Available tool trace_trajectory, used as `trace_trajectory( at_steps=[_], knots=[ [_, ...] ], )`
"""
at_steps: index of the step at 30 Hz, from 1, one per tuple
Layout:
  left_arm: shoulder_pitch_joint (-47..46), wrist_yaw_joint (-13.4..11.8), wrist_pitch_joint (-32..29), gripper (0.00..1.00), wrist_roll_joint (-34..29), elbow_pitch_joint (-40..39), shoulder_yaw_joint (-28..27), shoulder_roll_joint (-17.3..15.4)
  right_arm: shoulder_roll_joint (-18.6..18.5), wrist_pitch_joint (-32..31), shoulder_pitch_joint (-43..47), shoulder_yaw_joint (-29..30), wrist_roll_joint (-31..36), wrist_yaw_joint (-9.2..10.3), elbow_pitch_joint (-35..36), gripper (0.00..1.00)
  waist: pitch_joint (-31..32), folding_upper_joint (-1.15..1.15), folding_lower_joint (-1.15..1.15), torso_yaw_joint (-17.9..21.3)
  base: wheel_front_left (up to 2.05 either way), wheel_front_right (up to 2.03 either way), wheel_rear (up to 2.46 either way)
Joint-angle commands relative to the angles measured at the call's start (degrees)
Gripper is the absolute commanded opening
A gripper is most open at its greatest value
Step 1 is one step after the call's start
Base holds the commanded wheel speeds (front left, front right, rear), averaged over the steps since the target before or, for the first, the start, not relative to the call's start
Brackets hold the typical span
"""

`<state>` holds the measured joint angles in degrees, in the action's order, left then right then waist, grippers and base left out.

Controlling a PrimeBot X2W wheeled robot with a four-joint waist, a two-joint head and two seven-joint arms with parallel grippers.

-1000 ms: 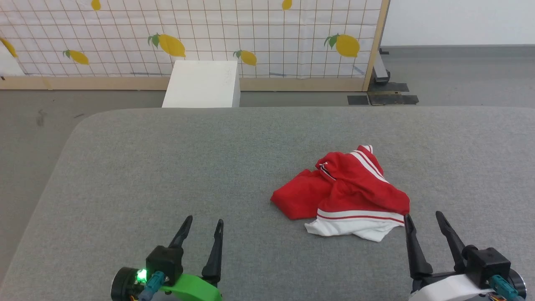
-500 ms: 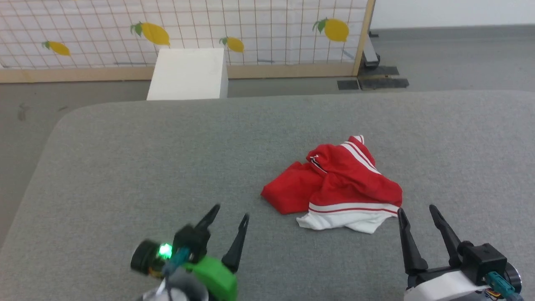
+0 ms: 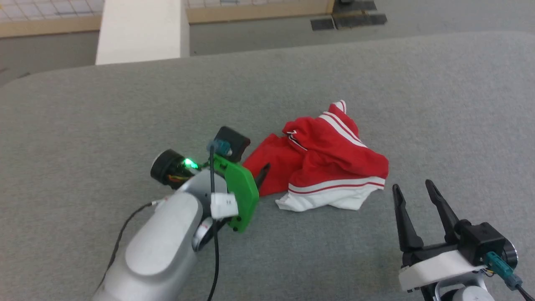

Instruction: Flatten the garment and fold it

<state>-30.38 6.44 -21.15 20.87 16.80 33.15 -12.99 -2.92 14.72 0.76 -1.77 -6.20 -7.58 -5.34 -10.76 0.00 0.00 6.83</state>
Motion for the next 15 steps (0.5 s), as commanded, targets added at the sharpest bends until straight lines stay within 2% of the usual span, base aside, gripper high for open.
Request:
trace_trajectory(
  at_steps=[1, 8, 10, 15],
  knots=[
    [-2.04, 0.38, -1.66, 1.00, 1.28, 0.98, 0.37, -0.12, 0.04, 0.28, -1.19, -0.18, -0.38, 0.09, 0.31, 1.00, -3.90, 0.00, 0.00, 3.44, 0.00, 0.00, 0.00],
    [-5.85, 0.83, -10.93, 1.00, 4.12, 6.02, 3.15, -1.32, 0.04, 0.28, -2.25, -0.67, -1.57, 0.09, 0.67, 1.00, -7.14, 0.00, 0.00, 5.38, 0.00, 0.00, 0.00],
    [-6.13, 0.88, -10.51, 0.00, 4.41, 6.17, 3.53, -1.55, 0.04, 0.28, -2.39, -0.59, -1.77, 0.09, 0.62, 1.00, -7.43, 0.00, 0.00, 5.43, 0.00, 0.00, 0.00],
    [-5.44, -0.24, -5.97, 0.00, 3.96, 6.09, 2.66, -1.90, 0.04, 0.28, -2.43, -0.32, -1.97, 0.09, -0.05, 1.00, -6.48, 0.00, 0.00, 4.85, 0.00, 0.00, 0.00]
  ],
)
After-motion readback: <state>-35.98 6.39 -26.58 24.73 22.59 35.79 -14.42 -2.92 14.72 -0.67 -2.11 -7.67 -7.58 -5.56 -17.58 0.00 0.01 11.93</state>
